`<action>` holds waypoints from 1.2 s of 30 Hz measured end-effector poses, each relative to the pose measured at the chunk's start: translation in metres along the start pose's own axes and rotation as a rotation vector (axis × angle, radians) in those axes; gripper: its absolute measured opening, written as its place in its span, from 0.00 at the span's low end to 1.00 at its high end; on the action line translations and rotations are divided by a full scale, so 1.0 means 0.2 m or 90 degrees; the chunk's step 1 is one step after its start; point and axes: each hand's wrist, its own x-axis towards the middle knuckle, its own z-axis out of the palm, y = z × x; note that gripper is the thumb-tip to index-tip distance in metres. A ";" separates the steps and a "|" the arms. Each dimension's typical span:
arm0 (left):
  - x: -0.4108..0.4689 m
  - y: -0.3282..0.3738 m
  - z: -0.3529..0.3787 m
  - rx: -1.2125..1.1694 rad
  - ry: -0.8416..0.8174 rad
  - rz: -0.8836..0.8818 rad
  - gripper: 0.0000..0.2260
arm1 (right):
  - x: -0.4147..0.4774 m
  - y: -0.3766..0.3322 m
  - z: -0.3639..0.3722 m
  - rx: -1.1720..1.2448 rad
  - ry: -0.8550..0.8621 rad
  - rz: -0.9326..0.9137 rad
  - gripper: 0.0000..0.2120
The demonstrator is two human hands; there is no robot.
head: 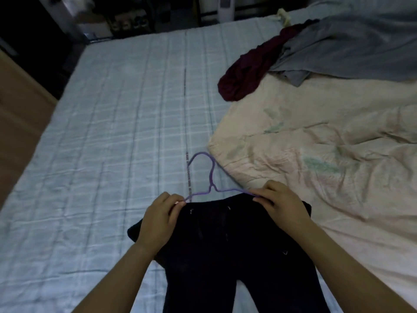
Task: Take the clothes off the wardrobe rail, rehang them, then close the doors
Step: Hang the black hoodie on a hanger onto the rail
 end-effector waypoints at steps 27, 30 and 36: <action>-3.38 -0.91 -1.90 0.240 0.679 -0.498 0.14 | -0.78 -3.47 1.47 0.338 -0.241 -0.699 0.10; -3.49 -1.15 -2.09 0.265 0.698 -0.537 0.13 | -0.71 -3.77 1.72 0.363 -0.243 -0.744 0.11; -3.60 -1.59 -2.67 0.386 0.739 -0.625 0.12 | -0.47 -4.51 2.15 0.430 -0.296 -0.766 0.11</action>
